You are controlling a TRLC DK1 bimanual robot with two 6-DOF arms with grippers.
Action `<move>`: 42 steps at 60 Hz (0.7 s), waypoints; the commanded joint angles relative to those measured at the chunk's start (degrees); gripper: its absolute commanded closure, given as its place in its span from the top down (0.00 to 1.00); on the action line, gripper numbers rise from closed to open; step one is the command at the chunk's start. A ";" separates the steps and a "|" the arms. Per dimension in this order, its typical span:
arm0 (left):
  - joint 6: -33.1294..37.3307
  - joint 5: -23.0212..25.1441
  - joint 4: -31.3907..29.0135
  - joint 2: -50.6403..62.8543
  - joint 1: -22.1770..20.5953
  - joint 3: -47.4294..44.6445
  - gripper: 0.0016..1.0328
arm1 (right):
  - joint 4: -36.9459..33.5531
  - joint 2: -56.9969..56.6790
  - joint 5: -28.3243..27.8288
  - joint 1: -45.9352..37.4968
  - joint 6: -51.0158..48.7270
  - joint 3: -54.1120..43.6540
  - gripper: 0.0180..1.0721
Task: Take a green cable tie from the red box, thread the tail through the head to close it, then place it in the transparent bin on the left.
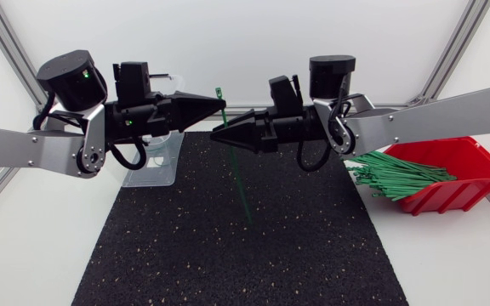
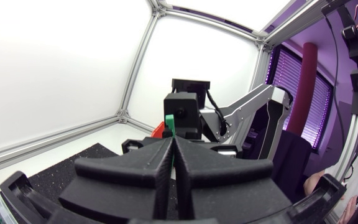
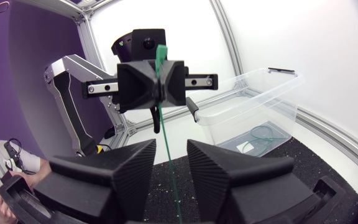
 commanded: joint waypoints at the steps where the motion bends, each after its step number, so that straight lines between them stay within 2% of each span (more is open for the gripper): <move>1: -3.59 1.60 0.93 2.14 0.92 2.62 0.03 | -1.18 -2.48 0.15 -1.55 1.05 0.93 0.67; 19: -9.22 4.76 0.76 2.14 3.20 4.99 0.03 | -16.65 -6.35 -0.72 -5.77 -9.40 3.92 0.71; 26: -11.32 6.34 0.49 1.44 4.43 5.70 0.03 | -26.67 -7.93 0.24 -6.39 -18.46 4.80 0.71; 33: -11.94 6.78 -0.82 -0.15 4.70 5.70 0.03 | -36.25 -9.95 3.85 -6.65 -28.39 4.45 0.71; 42: -11.94 6.96 -3.55 -1.55 4.70 5.96 0.03 | -44.42 -14.26 9.21 -6.83 -37.27 2.07 0.87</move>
